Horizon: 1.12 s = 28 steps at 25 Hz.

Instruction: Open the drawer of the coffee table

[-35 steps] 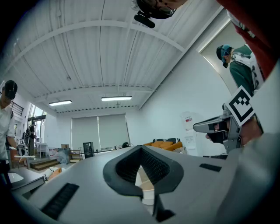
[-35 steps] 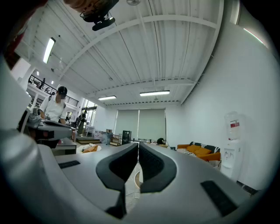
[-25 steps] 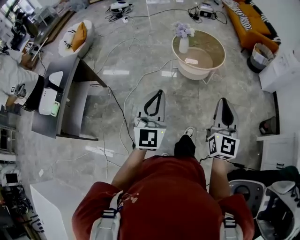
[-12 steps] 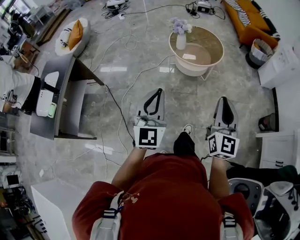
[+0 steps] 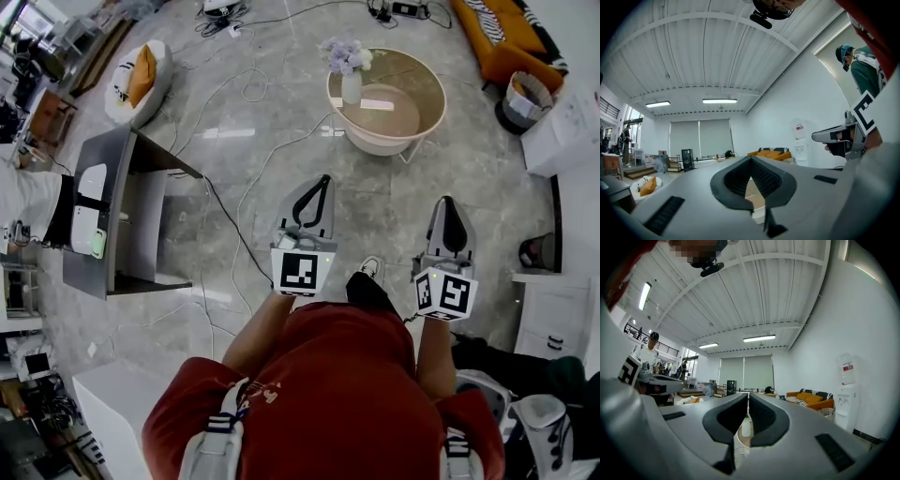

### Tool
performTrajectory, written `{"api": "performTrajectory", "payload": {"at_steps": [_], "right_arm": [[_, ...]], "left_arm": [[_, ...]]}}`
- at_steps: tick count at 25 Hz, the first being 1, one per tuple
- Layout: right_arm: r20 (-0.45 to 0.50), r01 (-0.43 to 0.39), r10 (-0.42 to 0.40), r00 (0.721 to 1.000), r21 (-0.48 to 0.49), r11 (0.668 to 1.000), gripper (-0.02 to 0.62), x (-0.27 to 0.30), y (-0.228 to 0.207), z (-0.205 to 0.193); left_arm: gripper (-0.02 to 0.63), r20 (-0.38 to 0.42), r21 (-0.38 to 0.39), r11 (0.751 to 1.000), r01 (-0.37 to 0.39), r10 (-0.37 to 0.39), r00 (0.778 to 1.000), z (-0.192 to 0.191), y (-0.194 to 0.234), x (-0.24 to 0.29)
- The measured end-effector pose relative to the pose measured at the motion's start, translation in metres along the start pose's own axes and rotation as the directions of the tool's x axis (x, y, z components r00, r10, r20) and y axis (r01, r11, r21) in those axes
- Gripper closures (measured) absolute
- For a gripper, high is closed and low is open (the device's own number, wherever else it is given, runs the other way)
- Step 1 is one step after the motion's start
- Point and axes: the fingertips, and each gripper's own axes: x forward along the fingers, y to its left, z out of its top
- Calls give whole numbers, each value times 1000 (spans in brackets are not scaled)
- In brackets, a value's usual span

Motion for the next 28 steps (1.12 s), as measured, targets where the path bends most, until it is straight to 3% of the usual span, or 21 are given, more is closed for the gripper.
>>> {"api": "performTrajectory", "payload": {"at_steps": [6, 13, 21, 28], "right_arm": [[16, -1, 0, 1000, 4, 1000, 571, 58, -62, 5], [41, 28, -28, 999, 24, 999, 571, 100, -116, 2], [17, 45, -46, 999, 54, 998, 571, 130, -136, -16], [-21, 67, -66, 998, 27, 997, 571, 167, -111, -32]], "left_arm": [[598, -55, -34, 999, 12, -14, 998, 5, -27, 81], [598, -59, 1, 1000, 22, -22, 998, 8, -49, 139], [598, -83, 5, 999, 50, -49, 995, -2, -43, 181], [598, -85, -31, 995, 98, -100, 991, -28, -8, 211]]}}
